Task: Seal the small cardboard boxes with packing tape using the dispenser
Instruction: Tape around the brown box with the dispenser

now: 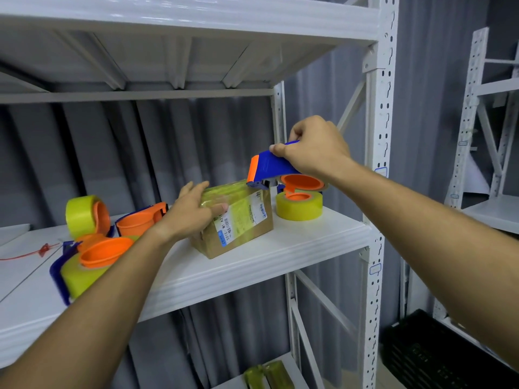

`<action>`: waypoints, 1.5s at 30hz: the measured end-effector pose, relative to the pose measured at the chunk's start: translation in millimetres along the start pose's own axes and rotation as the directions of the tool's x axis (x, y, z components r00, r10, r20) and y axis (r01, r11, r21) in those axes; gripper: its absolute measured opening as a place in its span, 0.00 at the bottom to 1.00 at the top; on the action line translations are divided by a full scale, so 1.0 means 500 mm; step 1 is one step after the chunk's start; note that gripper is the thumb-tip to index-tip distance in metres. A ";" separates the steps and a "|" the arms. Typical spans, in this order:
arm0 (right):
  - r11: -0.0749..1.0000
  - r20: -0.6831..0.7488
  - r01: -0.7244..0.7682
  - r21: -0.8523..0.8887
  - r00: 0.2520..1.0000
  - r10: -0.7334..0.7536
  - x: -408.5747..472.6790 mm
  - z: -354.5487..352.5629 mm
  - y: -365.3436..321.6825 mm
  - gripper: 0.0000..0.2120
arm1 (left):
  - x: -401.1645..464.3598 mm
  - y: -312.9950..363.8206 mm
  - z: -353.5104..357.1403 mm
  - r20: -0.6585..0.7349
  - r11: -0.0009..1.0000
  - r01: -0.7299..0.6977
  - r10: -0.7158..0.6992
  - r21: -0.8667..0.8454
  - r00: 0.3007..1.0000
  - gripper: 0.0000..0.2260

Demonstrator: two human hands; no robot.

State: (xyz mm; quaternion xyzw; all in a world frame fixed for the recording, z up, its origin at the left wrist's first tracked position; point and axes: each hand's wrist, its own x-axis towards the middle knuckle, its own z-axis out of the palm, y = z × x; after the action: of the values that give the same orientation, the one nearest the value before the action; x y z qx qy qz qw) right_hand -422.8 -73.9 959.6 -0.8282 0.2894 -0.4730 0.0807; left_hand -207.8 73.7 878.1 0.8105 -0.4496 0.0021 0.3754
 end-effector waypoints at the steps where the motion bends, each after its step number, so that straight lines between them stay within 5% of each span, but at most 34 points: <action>1: 1.000 0.002 0.000 0.003 1.000 0.000 0.001 0.003 -0.001 0.23 | 0.000 -0.001 0.001 -0.001 1.000 0.003 -0.003 -0.012 1.000 0.37; 9: 0.999 0.022 0.018 0.038 1.000 -0.018 -0.002 0.029 -0.009 0.22 | 0.008 -0.008 0.008 -0.038 1.000 0.022 -0.022 -0.004 0.999 0.42; 17: 0.997 0.000 0.017 0.079 1.000 -0.017 -0.005 0.021 -0.006 0.23 | 0.011 -0.005 -0.021 0.044 0.988 -0.022 0.029 -0.153 0.999 0.25; 22: 0.997 -0.017 0.075 0.011 0.997 -0.075 -0.010 0.012 -0.011 0.23 | 0.009 0.000 -0.026 0.062 0.990 -0.093 0.100 -0.102 0.993 0.09; 26: 0.997 -0.034 0.068 0.047 0.997 -0.067 -0.009 0.004 -0.016 0.24 | 0.011 -0.005 -0.033 0.082 0.991 -0.130 0.131 -0.019 0.988 0.20; 33: 0.998 -0.019 0.064 0.026 0.998 -0.063 -0.009 -0.009 -0.007 0.23 | 0.020 -0.019 -0.034 0.025 0.996 -0.074 0.073 0.046 0.997 0.20; 38: 0.997 -0.016 0.031 0.067 0.999 -0.030 -0.009 -0.019 0.007 0.23 | -0.005 0.005 -0.005 -0.128 0.921 -0.307 0.343 0.240 0.931 0.34; 41: 0.997 -0.005 0.024 0.072 1.000 -0.024 -0.006 -0.021 0.007 0.23 | -0.026 0.032 0.031 -0.135 0.868 -0.435 0.473 0.242 0.870 0.30; 45: 0.997 0.002 0.004 0.073 1.000 -0.004 -0.002 -0.027 0.008 0.23 | -0.042 0.053 0.061 -0.037 0.876 -0.435 0.452 0.208 0.892 0.25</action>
State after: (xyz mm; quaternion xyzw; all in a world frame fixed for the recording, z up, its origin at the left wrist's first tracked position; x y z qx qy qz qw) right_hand -436.1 -74.8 964.5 -0.8259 0.2702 -0.4824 0.1102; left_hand -249.6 62.0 865.1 0.7177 -0.6047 0.1659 0.3028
